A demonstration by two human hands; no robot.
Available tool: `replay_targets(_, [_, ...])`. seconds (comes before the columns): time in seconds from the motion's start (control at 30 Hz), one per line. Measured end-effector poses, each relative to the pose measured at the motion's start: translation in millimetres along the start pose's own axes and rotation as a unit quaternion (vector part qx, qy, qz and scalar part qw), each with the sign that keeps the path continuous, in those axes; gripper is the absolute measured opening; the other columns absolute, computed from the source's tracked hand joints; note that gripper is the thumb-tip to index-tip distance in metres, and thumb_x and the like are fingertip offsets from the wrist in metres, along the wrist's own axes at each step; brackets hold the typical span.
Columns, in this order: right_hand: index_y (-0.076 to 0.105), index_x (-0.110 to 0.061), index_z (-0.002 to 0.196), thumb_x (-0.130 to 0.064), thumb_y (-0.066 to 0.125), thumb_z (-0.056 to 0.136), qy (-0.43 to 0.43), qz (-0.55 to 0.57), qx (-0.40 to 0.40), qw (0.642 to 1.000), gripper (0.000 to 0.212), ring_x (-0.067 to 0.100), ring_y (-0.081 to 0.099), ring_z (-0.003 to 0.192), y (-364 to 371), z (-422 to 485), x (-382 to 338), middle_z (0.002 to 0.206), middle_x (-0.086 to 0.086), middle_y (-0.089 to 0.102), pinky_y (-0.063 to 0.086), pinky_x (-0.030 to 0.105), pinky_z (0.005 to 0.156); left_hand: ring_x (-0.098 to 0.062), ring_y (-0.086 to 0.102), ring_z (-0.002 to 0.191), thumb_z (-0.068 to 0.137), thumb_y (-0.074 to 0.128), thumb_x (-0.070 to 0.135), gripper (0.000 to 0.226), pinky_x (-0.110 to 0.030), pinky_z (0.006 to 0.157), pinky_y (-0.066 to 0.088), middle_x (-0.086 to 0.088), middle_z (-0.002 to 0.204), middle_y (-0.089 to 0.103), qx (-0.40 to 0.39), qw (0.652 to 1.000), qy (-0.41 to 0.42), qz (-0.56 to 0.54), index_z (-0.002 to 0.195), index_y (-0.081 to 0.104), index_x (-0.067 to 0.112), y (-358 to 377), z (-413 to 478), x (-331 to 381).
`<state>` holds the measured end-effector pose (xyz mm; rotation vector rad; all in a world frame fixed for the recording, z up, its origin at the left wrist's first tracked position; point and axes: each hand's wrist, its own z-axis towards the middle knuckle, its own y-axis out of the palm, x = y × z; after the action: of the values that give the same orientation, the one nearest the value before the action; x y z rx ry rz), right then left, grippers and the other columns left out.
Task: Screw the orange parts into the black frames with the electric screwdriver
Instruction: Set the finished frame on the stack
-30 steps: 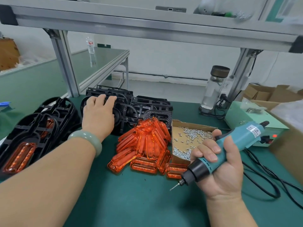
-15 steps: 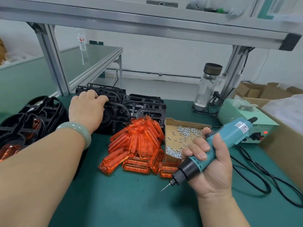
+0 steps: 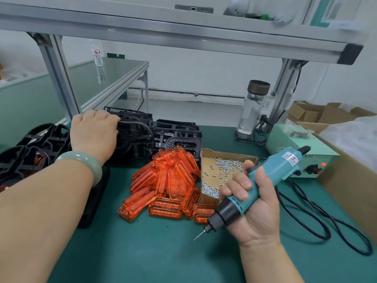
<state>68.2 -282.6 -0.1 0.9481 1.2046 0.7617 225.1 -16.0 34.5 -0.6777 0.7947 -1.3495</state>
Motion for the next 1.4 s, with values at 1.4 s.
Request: replay_targets(1.4, [0.059, -0.021, 0.096, -0.027, 0.087, 0.062, 0.046, 0.053, -0.114, 0.991, 0.044, 0.001, 0.046, 0.044, -12.8, -0.3, -30.2, 0.059, -0.011, 0.045, 0.044, 0.016, 0.056, -0.005, 0.057, 0.077, 0.078, 0.061, 0.041, 0.013, -0.029, 0.075, 0.051, 0.007, 0.082, 0.065, -0.375, 0.858, 0.239, -0.256, 0.085, 0.066, 0.032, -77.6, -135.4, 52.5])
